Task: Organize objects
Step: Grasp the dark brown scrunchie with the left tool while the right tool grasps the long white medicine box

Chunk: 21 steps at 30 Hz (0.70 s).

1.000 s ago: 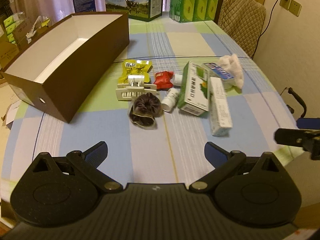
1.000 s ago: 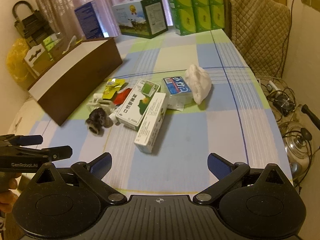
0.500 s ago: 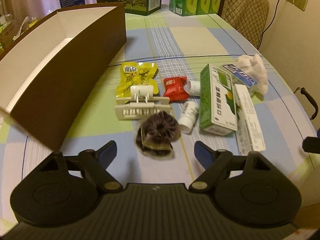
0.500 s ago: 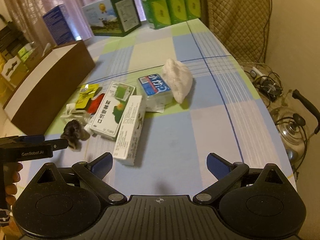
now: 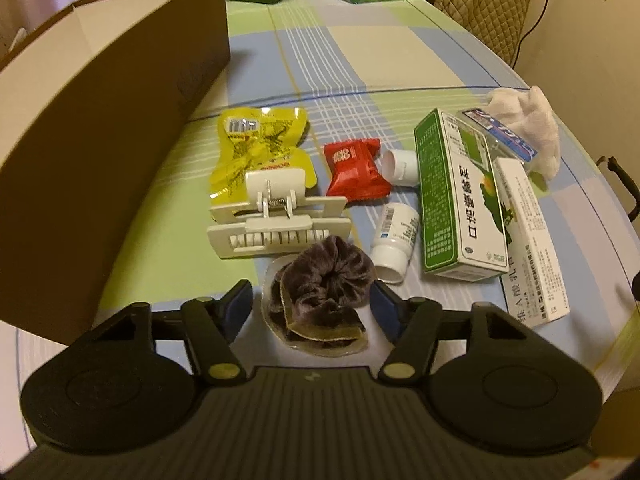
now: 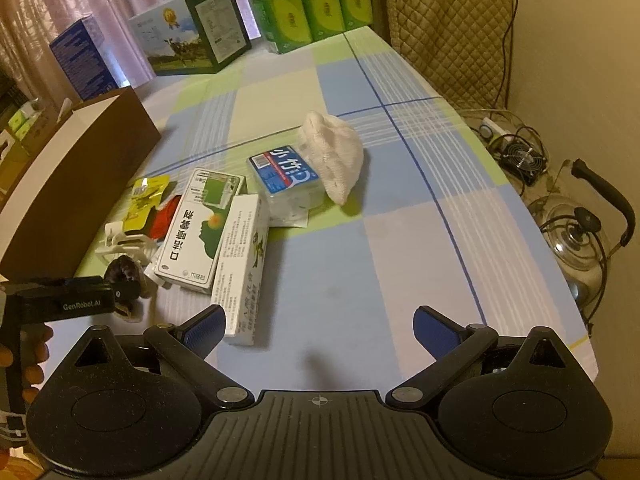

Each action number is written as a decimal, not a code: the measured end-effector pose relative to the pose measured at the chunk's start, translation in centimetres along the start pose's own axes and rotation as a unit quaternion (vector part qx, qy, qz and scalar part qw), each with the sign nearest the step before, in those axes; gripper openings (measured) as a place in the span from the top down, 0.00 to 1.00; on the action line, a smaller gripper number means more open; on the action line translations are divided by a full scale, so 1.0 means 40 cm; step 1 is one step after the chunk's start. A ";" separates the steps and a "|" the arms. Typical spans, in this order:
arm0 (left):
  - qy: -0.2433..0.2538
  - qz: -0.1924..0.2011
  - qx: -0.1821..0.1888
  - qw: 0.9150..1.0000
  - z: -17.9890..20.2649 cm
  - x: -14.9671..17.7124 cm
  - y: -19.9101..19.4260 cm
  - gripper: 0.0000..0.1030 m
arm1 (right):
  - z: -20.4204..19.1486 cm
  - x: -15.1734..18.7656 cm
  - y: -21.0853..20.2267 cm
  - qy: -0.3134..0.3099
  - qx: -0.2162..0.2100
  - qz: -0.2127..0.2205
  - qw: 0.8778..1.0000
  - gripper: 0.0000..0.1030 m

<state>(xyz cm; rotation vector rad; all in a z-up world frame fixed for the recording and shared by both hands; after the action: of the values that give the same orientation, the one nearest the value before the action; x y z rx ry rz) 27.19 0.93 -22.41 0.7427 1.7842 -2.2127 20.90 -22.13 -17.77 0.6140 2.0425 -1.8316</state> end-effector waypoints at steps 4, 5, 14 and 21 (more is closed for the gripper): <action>0.000 0.008 0.013 1.000 -0.003 0.002 -0.002 0.65 | -0.014 -0.002 0.011 -0.004 -0.002 -0.002 1.000 0.05; 0.000 0.009 0.017 1.000 -0.003 0.001 -0.005 0.67 | -0.021 -0.003 0.014 -0.006 -0.003 -0.003 1.000 0.05; -0.006 0.022 0.031 0.999 -0.010 0.017 -0.061 0.82 | -0.090 -0.023 0.064 -0.039 -0.025 0.000 0.999 0.19; -0.029 0.037 0.016 0.999 -0.049 0.019 -0.113 0.82 | -0.141 -0.043 0.131 -0.057 -0.029 -0.009 0.998 0.44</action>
<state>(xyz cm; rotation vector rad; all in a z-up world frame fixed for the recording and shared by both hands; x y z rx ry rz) 24.99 4.06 -19.24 0.7314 1.6721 -2.1964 25.34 -16.29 -20.67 0.4673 2.0242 -1.7682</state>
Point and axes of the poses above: each gripper's, at about its wrist camera, not at the fingertips, and y roughly the way its jaws point, z to its right, x to its underside, the point moved 9 cm from there along y, roughly the way its jaws point, and after that the axes turned 6 degrees about x, right-handed, at the moved point
